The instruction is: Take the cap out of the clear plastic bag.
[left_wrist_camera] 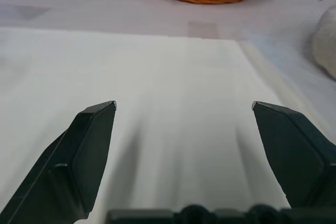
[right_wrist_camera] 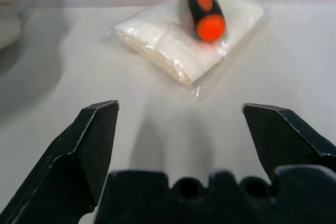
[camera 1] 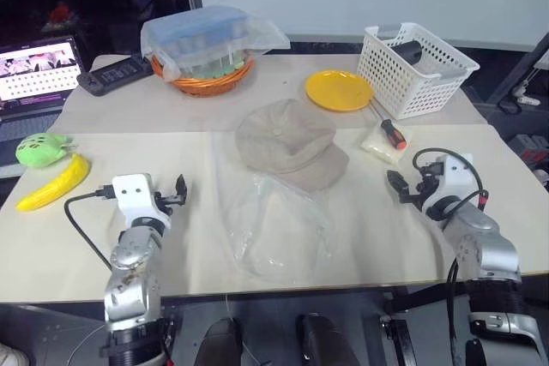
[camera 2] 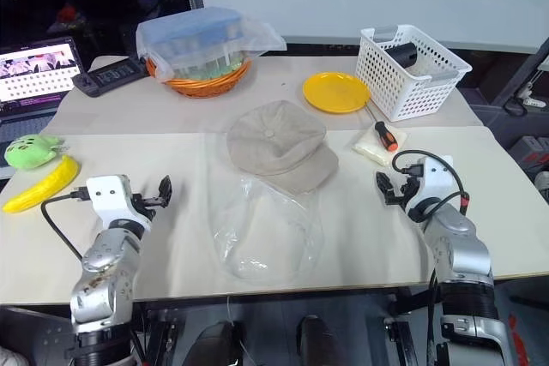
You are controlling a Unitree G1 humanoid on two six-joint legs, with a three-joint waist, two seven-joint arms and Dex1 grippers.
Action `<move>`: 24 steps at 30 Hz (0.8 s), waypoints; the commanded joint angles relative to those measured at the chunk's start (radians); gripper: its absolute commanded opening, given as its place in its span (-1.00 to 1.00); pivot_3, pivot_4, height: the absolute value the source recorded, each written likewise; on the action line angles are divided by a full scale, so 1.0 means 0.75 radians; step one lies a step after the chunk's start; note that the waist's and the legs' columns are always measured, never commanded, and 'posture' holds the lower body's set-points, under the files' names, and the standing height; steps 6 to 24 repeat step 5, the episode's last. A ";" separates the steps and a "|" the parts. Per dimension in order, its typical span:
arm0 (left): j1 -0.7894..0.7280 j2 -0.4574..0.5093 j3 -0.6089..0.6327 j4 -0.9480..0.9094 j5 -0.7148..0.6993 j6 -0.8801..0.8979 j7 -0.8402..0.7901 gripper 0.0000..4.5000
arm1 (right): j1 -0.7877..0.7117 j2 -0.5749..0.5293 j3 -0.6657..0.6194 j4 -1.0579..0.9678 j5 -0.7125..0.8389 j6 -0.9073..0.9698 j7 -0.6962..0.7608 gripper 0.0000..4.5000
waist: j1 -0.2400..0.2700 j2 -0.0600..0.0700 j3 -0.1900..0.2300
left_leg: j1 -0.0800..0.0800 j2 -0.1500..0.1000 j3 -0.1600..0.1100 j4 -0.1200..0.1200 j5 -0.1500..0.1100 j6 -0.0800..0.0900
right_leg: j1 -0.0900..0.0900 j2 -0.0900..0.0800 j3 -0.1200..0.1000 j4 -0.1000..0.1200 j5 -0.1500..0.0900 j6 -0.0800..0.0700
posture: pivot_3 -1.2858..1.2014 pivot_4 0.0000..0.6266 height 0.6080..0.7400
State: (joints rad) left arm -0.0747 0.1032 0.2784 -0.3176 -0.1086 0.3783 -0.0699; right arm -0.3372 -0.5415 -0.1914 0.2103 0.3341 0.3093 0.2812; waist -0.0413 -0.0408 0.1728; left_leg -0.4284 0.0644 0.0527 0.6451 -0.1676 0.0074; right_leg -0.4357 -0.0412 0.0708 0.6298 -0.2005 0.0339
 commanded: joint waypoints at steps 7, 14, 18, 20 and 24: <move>0.029 -0.088 -0.023 -0.057 -0.009 -0.123 0.091 0.99 | 0.009 -0.002 0.010 0.049 -0.174 -0.211 -0.001 1.00 | 0.000 0.000 0.000 | 0.001 0.000 0.000 0.000 0.000 0.000 | 0.000 0.000 0.000 0.000 -0.001 0.000 | 0.03 -0.52 1.00; 0.029 -0.088 -0.023 -0.057 -0.009 -0.123 0.091 0.99 | 0.009 -0.002 0.010 0.049 -0.174 -0.211 -0.001 1.00 | 0.000 0.000 0.000 | 0.001 0.000 0.000 0.000 0.000 0.000 | 0.000 0.000 0.000 0.000 -0.001 0.000 | 0.03 -0.52 1.00; 0.029 -0.088 -0.023 -0.057 -0.009 -0.123 0.091 0.99 | 0.009 -0.002 0.010 0.049 -0.174 -0.211 -0.001 1.00 | 0.000 0.000 0.000 | 0.001 0.000 0.000 0.000 0.000 0.000 | 0.000 0.000 0.000 0.000 -0.001 0.000 | 0.03 -0.52 1.00; 0.029 -0.088 -0.023 -0.057 -0.009 -0.123 0.091 0.99 | 0.009 -0.002 0.010 0.049 -0.174 -0.211 -0.001 1.00 | 0.000 0.000 0.000 | 0.001 0.000 0.000 0.000 0.000 0.000 | 0.000 0.000 0.000 0.000 -0.001 0.000 | 0.03 -0.52 1.00; 0.029 -0.088 -0.023 -0.057 -0.009 -0.123 0.091 0.99 | 0.009 -0.002 0.010 0.049 -0.174 -0.211 -0.001 1.00 | 0.000 0.000 0.000 | 0.001 0.000 0.000 0.000 0.000 0.000 | 0.000 0.000 0.000 0.000 -0.001 0.000 | 0.03 -0.52 1.00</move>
